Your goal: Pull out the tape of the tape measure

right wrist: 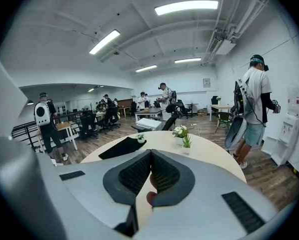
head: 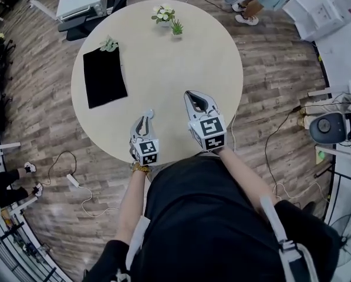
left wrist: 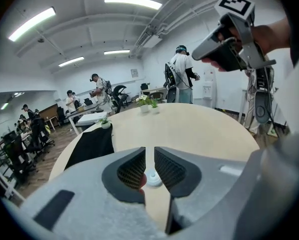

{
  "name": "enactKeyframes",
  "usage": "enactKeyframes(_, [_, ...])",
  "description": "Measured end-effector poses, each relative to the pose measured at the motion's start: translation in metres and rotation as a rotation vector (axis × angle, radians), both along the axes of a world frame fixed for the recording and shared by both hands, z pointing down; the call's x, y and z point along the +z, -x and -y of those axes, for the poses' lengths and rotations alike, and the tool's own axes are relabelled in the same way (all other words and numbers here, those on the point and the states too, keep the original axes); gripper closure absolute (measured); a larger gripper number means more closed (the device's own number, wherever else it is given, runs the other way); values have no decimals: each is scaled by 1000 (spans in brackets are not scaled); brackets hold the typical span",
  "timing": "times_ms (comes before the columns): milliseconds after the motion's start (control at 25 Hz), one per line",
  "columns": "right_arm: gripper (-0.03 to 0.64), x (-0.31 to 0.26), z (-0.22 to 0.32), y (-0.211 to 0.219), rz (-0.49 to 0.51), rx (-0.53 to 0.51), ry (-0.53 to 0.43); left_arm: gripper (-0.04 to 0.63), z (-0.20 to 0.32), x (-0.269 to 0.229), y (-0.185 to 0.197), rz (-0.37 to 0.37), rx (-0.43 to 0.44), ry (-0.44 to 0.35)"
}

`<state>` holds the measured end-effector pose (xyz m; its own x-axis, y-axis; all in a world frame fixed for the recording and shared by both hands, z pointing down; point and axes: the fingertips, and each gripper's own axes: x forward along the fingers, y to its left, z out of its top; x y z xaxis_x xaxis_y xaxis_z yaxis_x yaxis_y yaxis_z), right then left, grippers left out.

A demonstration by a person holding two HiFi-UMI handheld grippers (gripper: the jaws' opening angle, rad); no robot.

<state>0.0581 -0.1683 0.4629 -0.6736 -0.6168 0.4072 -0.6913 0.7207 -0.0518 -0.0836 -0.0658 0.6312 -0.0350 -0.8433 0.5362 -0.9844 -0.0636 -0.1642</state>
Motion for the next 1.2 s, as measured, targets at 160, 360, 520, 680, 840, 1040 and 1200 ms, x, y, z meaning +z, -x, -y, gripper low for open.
enactKeyframes(160, [617, 6, 1, 5, -37, -6, 7, 487, 6, 28, 8, -25, 22, 66])
enactKeyframes(360, [617, 19, -2, -5, -87, -21, 33, 439, 20, 58, 4, -140, 18, 138])
enactKeyframes(520, [617, 28, -2, -4, -101, -7, 47, 392, 25, 78, 10, -165, 28, 202])
enactKeyframes(680, [617, 26, 1, -9, -110, 3, 38, 324, 27, 99, 10, -158, 28, 282])
enactKeyframes(840, [617, 25, 3, -21, -110, 19, 38, 321, 25, 112, 10, -173, -7, 346])
enactKeyframes(1040, [617, 25, 6, -32, -114, 50, 39, 346, 28, 114, 11, -243, -31, 382])
enactKeyframes(1200, [617, 18, 6, -32, -101, 50, 22, 371, 23, 114, 13, -258, -69, 390])
